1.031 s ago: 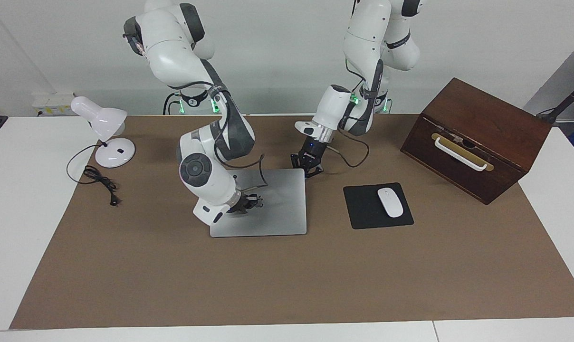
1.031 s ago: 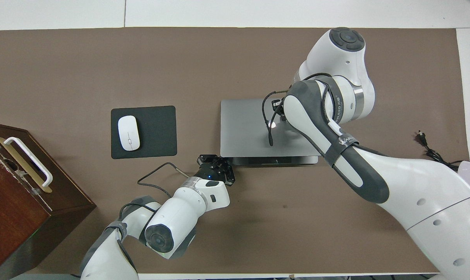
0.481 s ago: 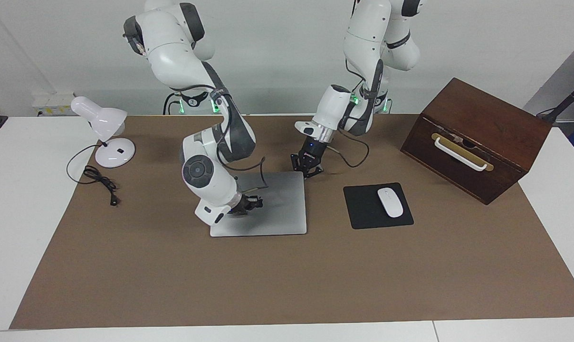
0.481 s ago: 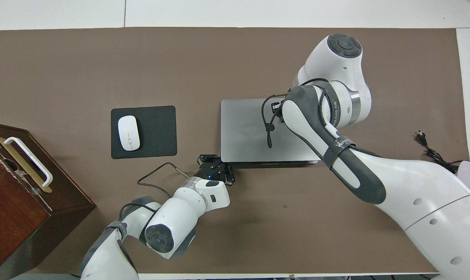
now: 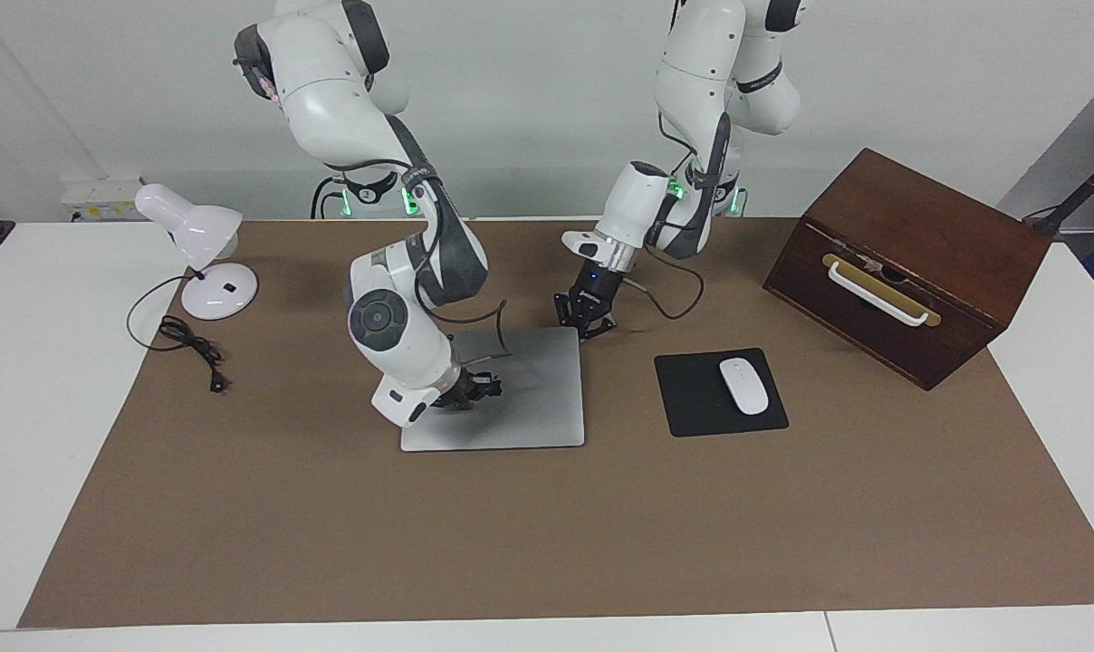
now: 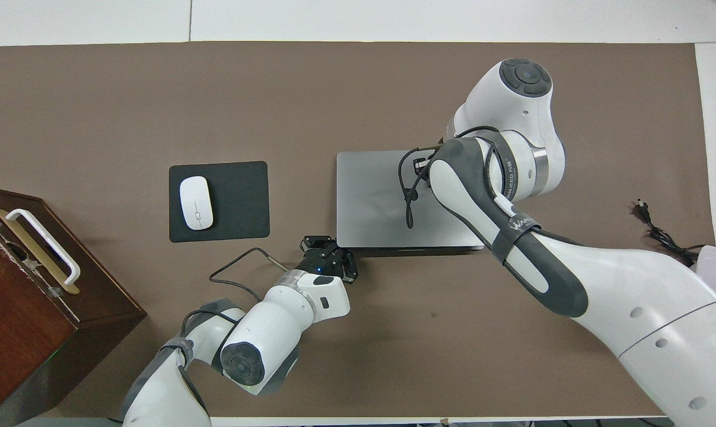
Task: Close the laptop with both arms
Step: 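Press the closed laptop lid flat with the right gripper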
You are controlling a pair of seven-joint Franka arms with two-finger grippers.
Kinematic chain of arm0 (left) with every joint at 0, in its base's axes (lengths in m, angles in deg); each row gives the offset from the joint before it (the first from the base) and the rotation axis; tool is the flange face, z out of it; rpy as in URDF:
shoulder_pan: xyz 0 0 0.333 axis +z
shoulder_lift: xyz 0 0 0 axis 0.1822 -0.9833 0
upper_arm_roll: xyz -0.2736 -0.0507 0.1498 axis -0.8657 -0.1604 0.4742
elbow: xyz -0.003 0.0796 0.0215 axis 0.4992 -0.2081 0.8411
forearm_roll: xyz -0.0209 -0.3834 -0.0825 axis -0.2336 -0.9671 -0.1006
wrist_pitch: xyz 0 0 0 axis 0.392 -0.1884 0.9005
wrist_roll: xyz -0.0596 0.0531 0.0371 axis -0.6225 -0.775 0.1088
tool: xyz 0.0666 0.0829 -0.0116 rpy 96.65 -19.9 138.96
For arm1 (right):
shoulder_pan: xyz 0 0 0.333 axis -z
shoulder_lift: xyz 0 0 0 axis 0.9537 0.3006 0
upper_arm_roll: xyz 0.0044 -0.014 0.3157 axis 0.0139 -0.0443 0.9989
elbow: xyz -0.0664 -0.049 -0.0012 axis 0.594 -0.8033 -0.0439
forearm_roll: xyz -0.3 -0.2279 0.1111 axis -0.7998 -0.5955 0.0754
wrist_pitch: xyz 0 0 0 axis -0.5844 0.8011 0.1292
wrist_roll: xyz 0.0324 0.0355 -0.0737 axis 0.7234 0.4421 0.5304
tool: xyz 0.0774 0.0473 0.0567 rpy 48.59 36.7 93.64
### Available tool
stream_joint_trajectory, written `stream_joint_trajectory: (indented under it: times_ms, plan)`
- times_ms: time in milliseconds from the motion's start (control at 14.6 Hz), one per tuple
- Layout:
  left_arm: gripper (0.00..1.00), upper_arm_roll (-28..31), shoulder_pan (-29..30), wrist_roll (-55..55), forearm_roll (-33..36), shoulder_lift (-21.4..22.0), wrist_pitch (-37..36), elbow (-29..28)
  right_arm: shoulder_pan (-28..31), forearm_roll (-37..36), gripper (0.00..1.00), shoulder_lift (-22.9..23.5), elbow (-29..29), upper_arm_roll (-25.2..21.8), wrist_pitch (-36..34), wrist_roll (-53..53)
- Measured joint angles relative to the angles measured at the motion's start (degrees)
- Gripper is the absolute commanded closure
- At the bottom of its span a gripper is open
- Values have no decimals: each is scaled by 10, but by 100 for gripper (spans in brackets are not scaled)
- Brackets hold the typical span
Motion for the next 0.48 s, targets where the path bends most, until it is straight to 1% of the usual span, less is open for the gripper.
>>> stream_joint_trajectory:
  times_ms: [206,481]
  plan:
    - [100,0,0,0,0,0,0,0,0,0,100,-5,-1,0,-6,0]
    - [100,0,0,-1,0,0,0,0,1,0,100,-26,-26,0,-67,0]
